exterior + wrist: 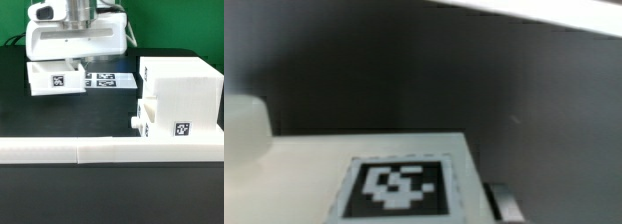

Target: Assemble drawer

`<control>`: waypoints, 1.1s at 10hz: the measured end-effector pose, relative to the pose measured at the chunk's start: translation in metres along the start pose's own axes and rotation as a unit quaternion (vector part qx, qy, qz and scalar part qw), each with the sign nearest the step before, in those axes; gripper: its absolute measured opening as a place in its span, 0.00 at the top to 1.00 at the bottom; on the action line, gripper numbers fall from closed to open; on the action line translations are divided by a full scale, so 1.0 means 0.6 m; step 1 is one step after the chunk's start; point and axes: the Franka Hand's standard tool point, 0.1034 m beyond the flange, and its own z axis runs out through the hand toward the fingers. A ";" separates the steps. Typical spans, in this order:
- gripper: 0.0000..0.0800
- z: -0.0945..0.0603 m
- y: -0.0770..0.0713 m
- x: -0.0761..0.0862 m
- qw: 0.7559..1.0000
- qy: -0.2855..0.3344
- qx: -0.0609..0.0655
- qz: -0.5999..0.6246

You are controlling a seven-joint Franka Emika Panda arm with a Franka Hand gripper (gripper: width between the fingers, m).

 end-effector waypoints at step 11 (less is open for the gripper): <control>0.95 -0.004 -0.016 0.127 0.984 0.019 0.006 -0.178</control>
Offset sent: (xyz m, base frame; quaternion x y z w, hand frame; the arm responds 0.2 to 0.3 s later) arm 0.0518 0.0214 -0.0034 0.0419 0.0058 0.0097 0.9991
